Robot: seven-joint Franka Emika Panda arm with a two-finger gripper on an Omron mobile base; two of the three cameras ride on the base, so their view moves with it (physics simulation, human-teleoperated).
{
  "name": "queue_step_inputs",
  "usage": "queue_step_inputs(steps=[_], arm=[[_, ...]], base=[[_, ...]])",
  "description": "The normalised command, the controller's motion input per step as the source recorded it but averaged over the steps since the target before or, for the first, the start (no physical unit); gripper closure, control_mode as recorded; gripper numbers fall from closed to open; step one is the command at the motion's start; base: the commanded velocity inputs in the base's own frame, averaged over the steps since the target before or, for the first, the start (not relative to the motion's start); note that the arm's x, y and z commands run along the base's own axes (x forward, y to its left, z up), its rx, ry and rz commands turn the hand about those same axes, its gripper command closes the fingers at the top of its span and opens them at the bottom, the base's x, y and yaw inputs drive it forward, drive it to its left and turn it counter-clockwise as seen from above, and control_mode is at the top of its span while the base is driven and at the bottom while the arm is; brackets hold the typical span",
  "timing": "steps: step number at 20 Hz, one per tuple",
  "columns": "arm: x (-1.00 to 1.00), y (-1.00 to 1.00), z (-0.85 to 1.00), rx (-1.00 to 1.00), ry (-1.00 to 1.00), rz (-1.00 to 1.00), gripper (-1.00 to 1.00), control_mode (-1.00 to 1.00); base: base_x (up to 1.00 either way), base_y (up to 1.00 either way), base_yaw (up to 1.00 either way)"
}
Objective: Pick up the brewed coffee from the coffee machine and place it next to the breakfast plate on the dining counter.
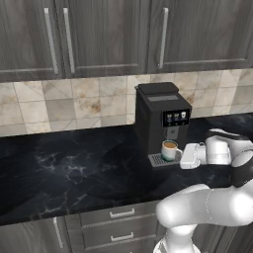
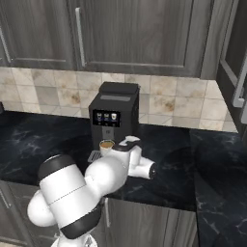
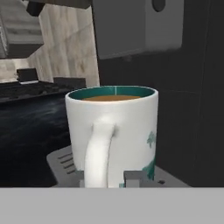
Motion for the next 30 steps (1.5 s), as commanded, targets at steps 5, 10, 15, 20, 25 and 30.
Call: queue_step_inputs(steps=[5, 10, 15, 20, 25, 30], arm=[[-0.34, -0.13, 0.0, 0.0, 0.0, 0.01, 1.0, -1.0], [-0.77, -0.3, 0.17, 0.0, 0.0, 0.0, 1.0, -1.0], [-0.57, -0.36, 0.86, -0.02, -0.01, 0.0, 1.0, -1.0], [-0.5, -0.31, 0.99, -0.04, 0.0, 0.0, 1.0, -1.0], [-0.74, -0.05, 0.98, -0.07, -0.1, 0.0, 1.0, -1.0], [-0.69, 0.01, 1.0, -0.09, -0.12, 0.0, 1.0, -1.0]], base=[[0.0, 0.0, 0.0], [0.0, 0.0, 0.0], [0.0, 0.0, 0.0], [0.0, 0.0, 0.0], [0.0, 0.0, 0.0], [0.0, 0.0, 0.0]])
